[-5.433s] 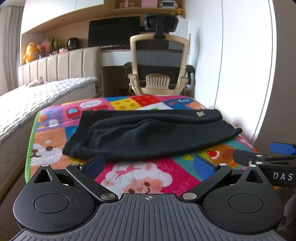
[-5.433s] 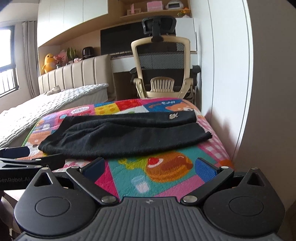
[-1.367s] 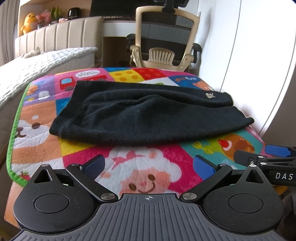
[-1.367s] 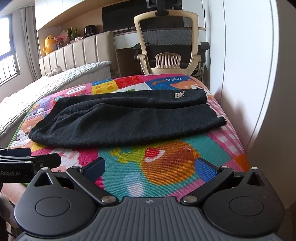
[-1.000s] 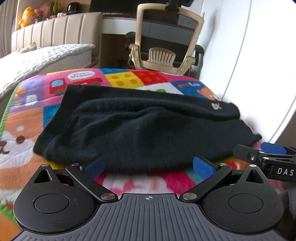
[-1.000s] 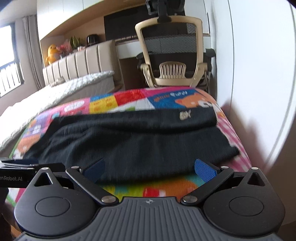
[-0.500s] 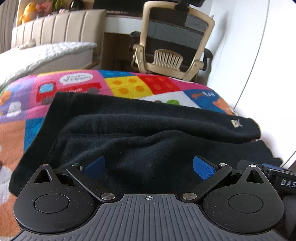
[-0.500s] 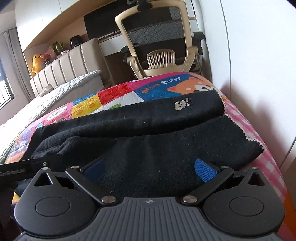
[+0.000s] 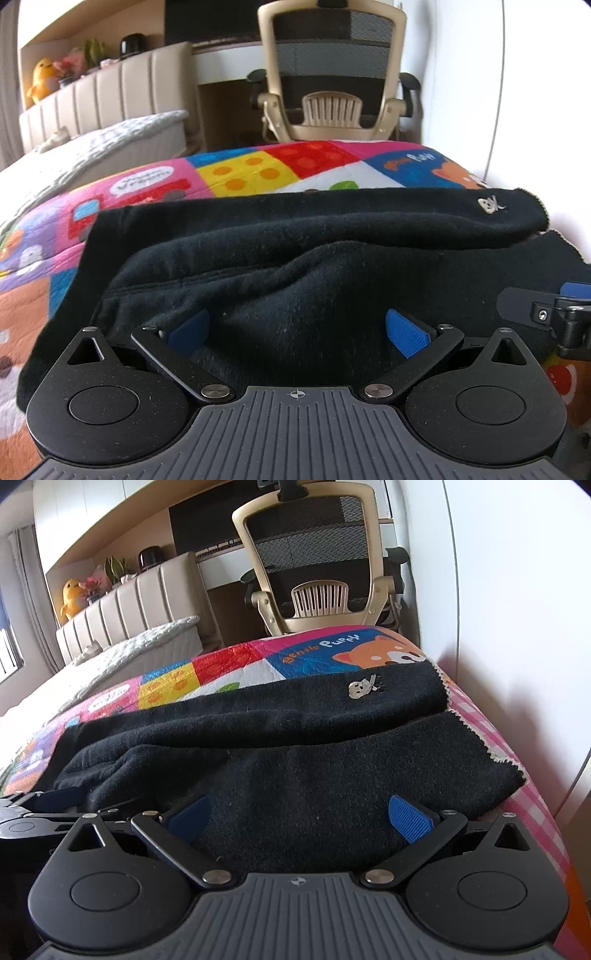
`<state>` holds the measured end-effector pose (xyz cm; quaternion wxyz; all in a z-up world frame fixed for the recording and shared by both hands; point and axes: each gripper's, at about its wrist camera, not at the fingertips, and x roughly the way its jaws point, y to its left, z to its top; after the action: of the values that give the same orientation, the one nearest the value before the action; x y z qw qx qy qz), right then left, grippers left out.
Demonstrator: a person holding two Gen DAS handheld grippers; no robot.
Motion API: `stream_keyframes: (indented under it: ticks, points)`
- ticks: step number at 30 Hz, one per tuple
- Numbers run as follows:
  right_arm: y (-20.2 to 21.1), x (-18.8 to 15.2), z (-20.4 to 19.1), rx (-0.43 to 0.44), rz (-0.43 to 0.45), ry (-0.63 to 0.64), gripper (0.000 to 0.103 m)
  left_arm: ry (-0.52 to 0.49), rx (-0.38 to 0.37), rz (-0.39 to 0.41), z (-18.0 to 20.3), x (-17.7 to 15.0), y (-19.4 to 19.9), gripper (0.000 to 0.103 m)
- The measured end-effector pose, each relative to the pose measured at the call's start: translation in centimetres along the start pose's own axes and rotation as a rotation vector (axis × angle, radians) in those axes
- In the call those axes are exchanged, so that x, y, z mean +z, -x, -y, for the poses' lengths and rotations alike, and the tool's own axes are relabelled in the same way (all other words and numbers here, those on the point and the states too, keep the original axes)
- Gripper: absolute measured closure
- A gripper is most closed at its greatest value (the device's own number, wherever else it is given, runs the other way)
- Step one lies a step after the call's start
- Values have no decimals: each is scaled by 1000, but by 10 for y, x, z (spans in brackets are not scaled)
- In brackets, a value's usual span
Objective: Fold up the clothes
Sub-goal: 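Hold both grippers on the folded black garment's edge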
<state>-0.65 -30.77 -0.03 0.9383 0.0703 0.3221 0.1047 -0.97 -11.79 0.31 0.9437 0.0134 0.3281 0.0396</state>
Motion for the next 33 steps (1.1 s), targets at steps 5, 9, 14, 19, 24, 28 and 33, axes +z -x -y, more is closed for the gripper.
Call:
stream_keyframes:
  ticks: [5, 9, 14, 19, 24, 28, 33]
  points:
    - [0, 0, 0, -4, 0, 6, 0, 6, 7, 0, 0, -2, 2, 0]
    - [0, 0, 1, 0, 3, 0, 0, 37, -18, -5, -5, -2, 2, 0]
    - [1, -1, 3, 5, 8, -8, 0, 31, -14, -6, -3, -2, 2, 0]
    - [0, 0, -1, -7, 2, 4, 0, 38, -21, -2, -18, -4, -3, 0]
    - [0, -1, -1, -11, 2, 9, 0, 37, -20, -2, -30, -4, -5, 0]
    - [1, -1, 0, -6, 5, 2, 0, 35, -19, -3, -29, -3, -6, 0]
    - [1, -1, 1, 0, 8, -5, 0, 33, -16, -3, -22, -4, -3, 0]
